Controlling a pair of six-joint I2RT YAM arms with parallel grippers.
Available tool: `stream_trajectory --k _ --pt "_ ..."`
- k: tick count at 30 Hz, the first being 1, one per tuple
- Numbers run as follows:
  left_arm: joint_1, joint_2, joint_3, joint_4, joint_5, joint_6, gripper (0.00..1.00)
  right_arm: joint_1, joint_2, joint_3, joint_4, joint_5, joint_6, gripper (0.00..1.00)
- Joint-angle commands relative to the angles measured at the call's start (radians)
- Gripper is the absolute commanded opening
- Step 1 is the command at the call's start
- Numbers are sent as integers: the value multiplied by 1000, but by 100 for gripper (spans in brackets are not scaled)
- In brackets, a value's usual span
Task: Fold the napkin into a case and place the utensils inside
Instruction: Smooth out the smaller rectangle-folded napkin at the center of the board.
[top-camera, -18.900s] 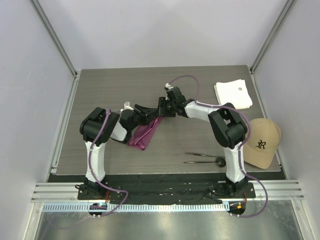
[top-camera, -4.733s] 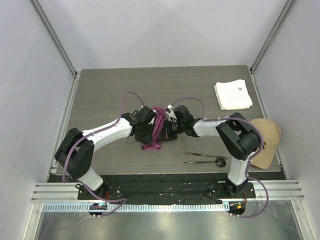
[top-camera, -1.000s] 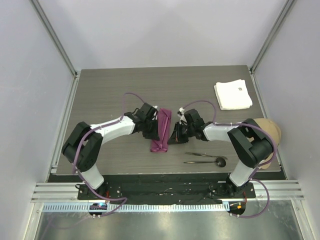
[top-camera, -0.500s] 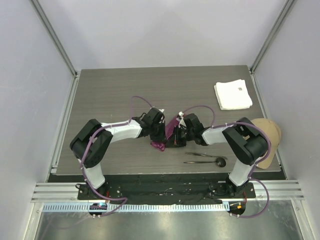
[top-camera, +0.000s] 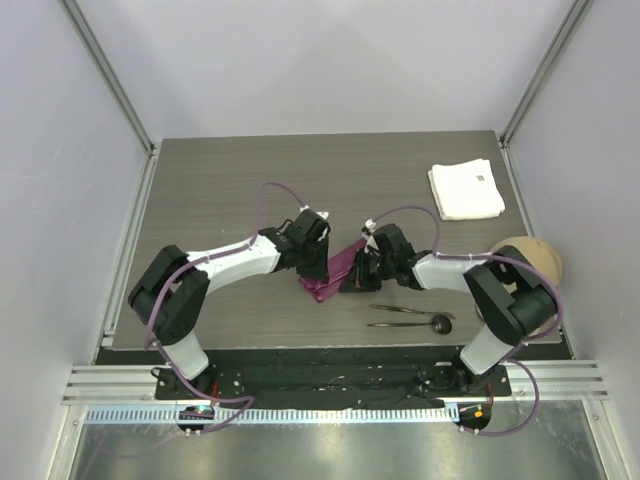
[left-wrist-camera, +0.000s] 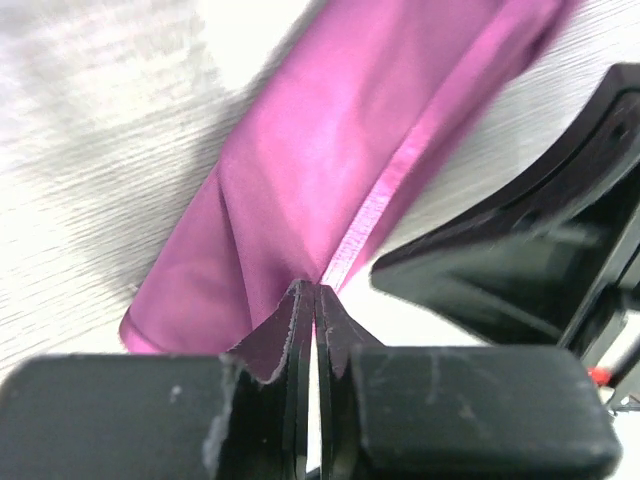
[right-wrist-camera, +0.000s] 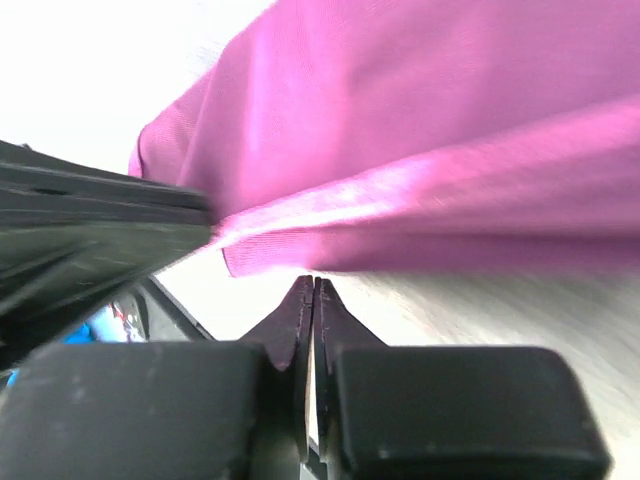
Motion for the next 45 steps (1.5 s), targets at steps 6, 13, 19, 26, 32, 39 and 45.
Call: stream_trajectory --k 6,13,19,26,32,39,45 --pt "29 -74 88 -104 -34 87 9 -90 -230 75 -336 273 -113 23" --pt "40 -42 9 -57 -4 81 6 -78 -173 49 -292 212 -94 12" --pt "35 -66 -90 12 13 35 5 -59 -103 -2 -163 199 -50 6" --pt "-6 -80 -158 90 50 -57 3 -44 37 48 -59 163 -65 6" --pt "-45 -86 -190 195 96 -143 3 -42 127 202 -103 129 -117 6" --pt "-46 -161 -147 109 50 -116 6 -52 89 236 -272 198 -223 6" --pt "-38 -213 -71 -26 9 -56 28 -21 -3 177 -285 92 -215 6"
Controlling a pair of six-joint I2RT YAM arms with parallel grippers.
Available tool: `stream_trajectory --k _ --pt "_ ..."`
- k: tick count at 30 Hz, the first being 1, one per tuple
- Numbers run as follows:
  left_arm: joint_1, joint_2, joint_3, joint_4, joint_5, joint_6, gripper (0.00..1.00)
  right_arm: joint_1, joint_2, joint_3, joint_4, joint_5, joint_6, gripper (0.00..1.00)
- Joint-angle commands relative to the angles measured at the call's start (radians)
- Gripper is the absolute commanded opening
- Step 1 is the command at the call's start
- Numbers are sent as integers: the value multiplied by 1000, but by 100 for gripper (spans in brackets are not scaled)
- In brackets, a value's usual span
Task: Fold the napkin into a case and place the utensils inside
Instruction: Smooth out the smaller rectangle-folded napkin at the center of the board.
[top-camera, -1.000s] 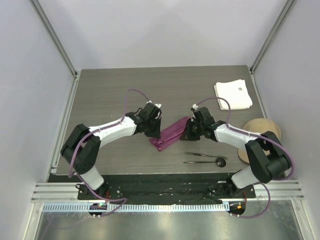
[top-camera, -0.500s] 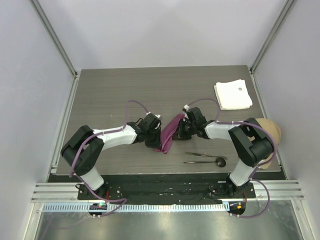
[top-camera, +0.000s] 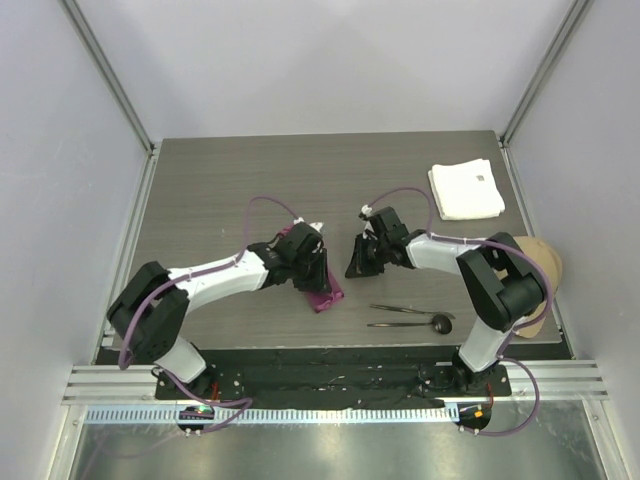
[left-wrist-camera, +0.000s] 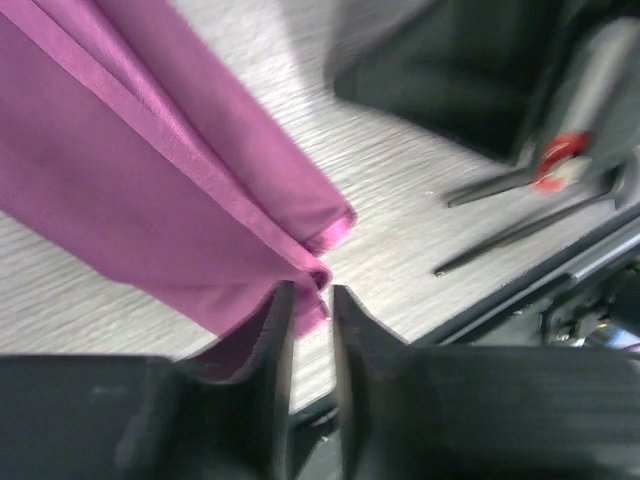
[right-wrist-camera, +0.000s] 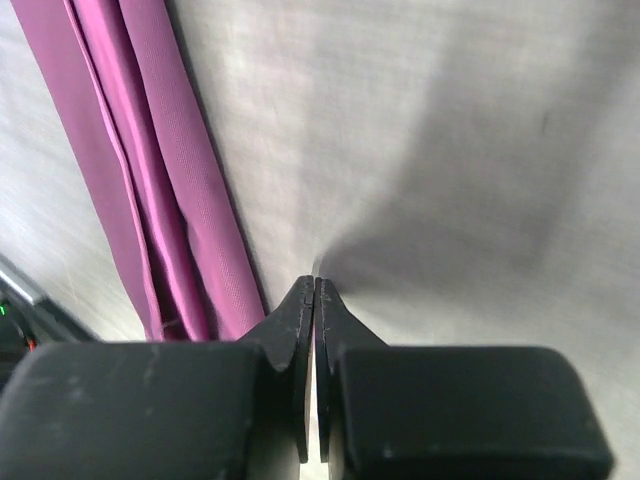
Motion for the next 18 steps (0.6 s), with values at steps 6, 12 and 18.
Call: stream_trajectory --k 6,12,18 --pt "-48 -83 61 -35 -64 118 61 36 -113 -77 28 -136 34 7" --pt "-154 -59 61 -50 -242 187 68 36 -104 -78 54 -168 40 7" --pt "-200 1 74 -81 -387 194 57 29 -106 -69 42 -165 29 6"
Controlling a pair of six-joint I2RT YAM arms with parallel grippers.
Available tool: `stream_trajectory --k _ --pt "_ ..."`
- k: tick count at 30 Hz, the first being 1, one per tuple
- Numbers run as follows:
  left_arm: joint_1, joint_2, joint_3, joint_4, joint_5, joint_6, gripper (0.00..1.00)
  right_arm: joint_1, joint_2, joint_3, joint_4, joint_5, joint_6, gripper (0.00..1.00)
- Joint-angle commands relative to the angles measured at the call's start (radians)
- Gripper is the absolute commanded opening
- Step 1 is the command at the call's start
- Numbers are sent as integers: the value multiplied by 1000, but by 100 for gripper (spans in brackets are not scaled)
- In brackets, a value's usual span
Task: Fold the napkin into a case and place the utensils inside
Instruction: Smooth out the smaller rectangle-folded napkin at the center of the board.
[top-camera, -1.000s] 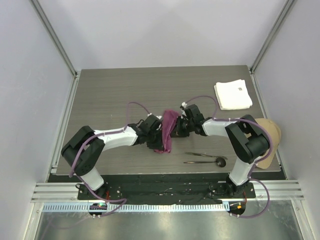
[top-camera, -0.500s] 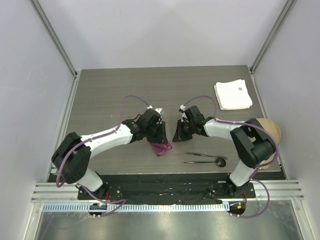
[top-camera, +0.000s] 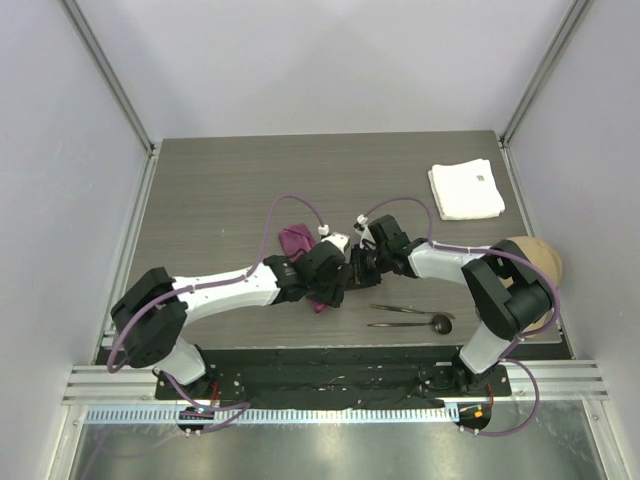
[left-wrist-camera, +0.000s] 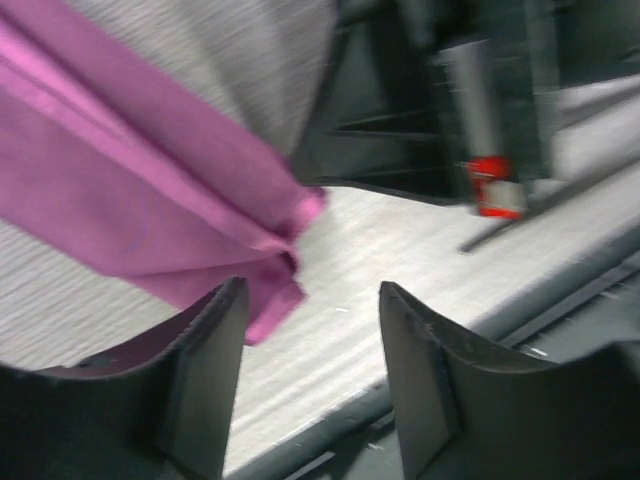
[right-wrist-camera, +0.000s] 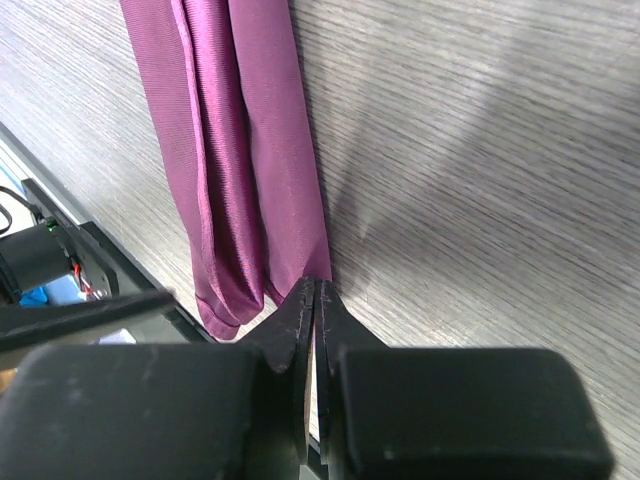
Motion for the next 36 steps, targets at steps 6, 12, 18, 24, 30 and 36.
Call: stream_trajectory --k 6,12,18,24,30,36 --pt "-25 95 46 -9 -155 22 53 -11 -36 17 19 -17 -2 6" --pt "-31 126 57 -6 -151 5 47 -11 -54 33 -12 -6 -16 6" --pt "-38 147 83 -22 -155 2 37 -11 -62 40 -26 -17 -26 6" --pt "-40 158 83 -37 -172 -8 17 -8 -10 49 18 -90 -8 5" --pt "-38 156 80 -52 -200 -9 7 2 21 46 43 -94 0 4" --pt "-40 139 77 -61 -210 -15 0 16 33 41 58 -89 -2 3"
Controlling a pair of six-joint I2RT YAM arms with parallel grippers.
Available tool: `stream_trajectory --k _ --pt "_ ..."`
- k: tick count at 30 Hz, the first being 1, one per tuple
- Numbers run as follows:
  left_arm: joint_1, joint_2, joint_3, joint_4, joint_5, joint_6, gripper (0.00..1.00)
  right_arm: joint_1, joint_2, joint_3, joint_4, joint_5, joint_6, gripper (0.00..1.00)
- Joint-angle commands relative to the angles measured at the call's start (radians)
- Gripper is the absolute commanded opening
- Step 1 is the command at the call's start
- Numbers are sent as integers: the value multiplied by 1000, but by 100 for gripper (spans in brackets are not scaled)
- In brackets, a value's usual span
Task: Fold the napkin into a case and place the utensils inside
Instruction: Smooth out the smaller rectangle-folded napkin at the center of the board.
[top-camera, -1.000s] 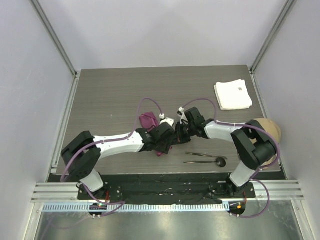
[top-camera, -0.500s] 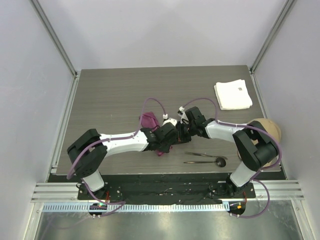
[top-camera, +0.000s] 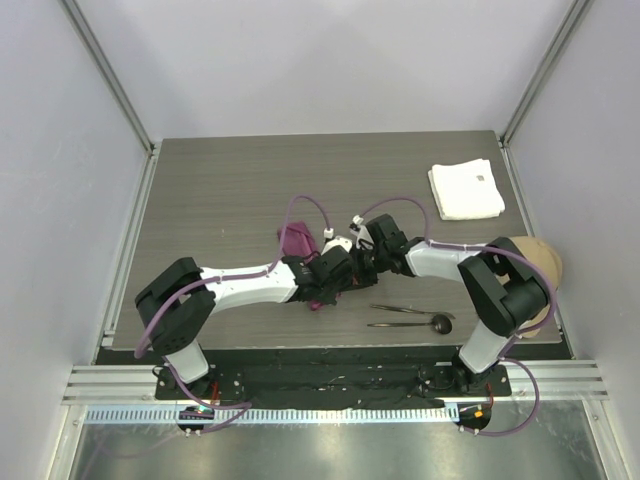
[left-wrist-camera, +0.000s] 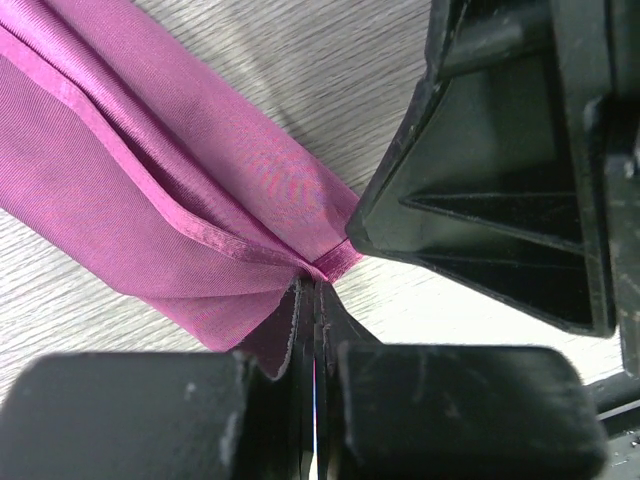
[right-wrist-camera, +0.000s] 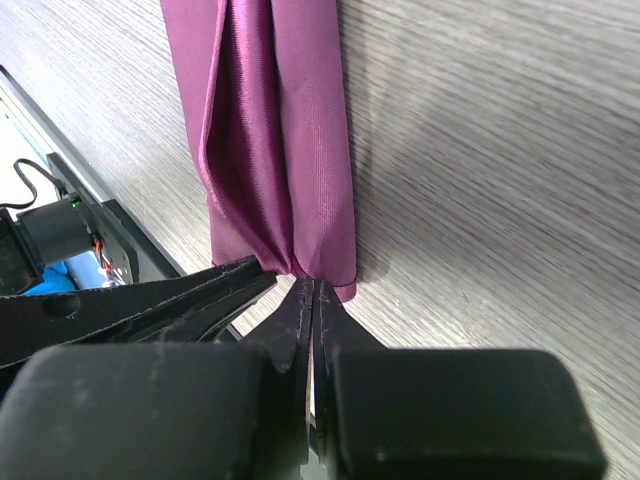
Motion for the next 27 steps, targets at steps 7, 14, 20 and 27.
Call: stream_trajectory --k 7,14,20,27 --pt "-5 -64 1 -2 -63 -38 0 28 46 5 100 -12 21 2" --pt "-4 -101 -32 135 6 -57 0 34 65 -75 212 -27 106 2" --pt "-4 -43 -42 216 21 -60 0 37 51 -150 319 -25 210 1" --pt "13 13 -123 261 31 -75 0 37 29 -188 352 -13 239 1"
